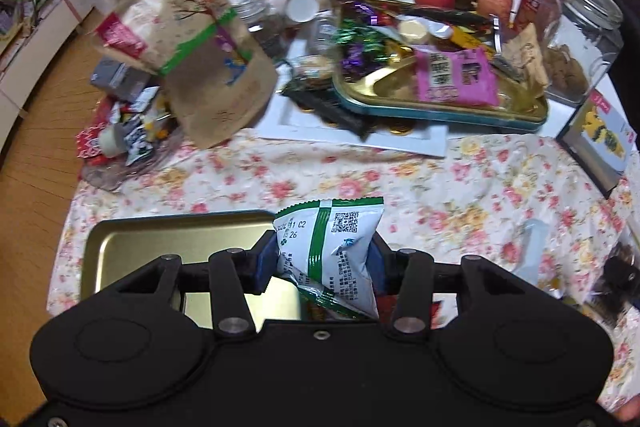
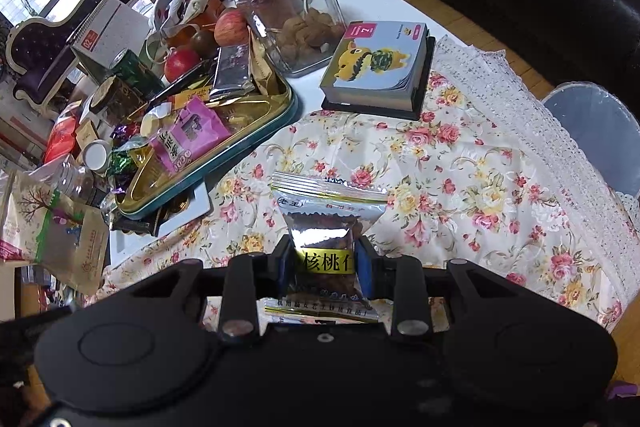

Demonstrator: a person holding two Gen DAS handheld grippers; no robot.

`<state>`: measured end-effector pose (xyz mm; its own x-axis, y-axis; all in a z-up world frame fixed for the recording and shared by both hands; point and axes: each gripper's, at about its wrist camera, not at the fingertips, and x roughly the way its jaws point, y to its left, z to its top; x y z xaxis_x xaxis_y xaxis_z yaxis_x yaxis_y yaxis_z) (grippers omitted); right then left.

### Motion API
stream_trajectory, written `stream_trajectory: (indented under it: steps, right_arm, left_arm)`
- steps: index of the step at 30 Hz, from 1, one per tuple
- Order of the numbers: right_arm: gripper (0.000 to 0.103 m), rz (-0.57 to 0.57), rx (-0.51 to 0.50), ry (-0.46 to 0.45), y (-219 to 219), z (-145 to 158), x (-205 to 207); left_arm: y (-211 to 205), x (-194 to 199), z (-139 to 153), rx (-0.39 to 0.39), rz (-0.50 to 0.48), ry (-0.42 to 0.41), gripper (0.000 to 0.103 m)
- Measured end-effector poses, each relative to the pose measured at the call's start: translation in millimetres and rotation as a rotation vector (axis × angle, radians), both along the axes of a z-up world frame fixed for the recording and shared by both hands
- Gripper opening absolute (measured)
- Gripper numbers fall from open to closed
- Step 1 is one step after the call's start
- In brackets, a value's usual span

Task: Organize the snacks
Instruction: 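Carry the green-and-white packet over the gold tray and open the left tool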

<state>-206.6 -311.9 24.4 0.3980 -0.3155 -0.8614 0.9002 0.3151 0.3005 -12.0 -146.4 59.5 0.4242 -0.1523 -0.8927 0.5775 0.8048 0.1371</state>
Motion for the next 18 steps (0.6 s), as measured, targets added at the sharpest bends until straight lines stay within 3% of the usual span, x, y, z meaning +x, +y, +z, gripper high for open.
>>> stream_trajectory:
  steps: [12,18]
  right_arm:
    - [0.033,0.065,-0.004,0.041,25,-6,38]
    - [0.033,0.145,-0.009,0.049,52,-6,74]
  left_arm:
    - [101,61,2,0.061,0.198,-0.070,0.054]
    - [143,84,-8,0.075,0.265,-0.020,0.054]
